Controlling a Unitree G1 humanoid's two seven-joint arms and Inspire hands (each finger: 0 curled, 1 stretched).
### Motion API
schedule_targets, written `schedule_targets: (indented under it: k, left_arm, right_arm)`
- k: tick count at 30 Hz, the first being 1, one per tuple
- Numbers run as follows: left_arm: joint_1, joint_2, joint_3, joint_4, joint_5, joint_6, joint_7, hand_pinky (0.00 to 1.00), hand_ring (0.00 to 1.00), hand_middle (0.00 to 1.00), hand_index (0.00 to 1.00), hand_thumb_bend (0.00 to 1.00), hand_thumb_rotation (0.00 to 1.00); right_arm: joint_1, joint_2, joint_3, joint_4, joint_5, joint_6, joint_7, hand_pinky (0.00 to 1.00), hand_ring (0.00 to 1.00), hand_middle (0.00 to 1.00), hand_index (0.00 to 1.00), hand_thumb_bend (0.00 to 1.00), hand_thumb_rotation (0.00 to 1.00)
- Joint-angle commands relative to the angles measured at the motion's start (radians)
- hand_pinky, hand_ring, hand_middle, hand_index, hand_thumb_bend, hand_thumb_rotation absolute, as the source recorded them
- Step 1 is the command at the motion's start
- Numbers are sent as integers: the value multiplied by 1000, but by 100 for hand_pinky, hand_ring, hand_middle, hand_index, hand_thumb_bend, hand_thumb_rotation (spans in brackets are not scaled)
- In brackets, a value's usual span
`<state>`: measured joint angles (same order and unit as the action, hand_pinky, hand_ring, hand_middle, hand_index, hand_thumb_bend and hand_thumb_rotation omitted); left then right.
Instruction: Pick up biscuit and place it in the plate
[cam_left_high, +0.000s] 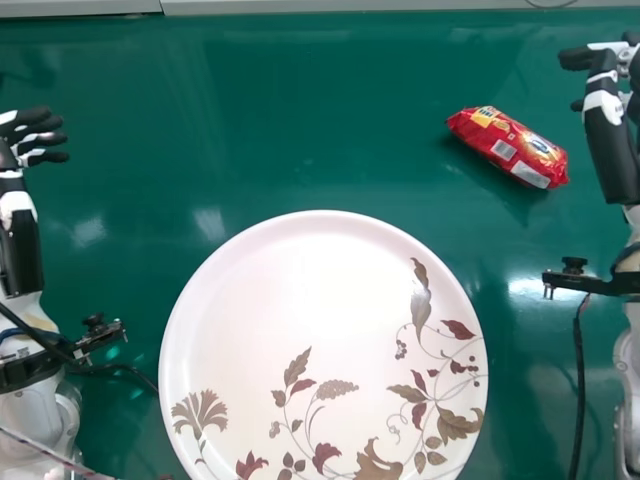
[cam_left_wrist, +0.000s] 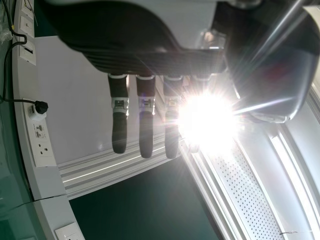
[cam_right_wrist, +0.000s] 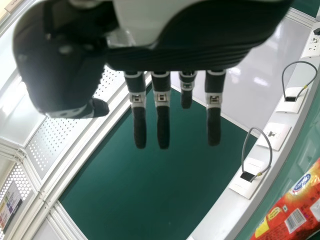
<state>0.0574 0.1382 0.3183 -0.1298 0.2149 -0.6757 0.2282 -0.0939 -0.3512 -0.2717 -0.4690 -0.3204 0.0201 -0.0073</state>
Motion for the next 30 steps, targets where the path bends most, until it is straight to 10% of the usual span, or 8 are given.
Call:
schedule_targets:
  k: [1,17,21,30]
  left_arm:
    - [15,4,8,39,3,-21,10,50,60,64,67,33,59]
    - [18,22,9,70,-18,-43,6,52,61,64,66,34,58]
    - [25,25,9,69,-23,-42,2,53,62,65,67,33,58]
    - [35,24,8,63,-27,-36,1,54,63,65,67,34,57]
  right_arm:
    - [3,1,-4,0,1,-12,-10,53,65,68,67,41,23]
    - [1,11,24,2,-27,-6,-14,54,66,68,67,44,19]
    - [2,-12,30,-3,-87,26,-12,58,70,72,71,65,46]
    - [-15,-107,40,28,-178,58,46,64,74,77,76,98,43]
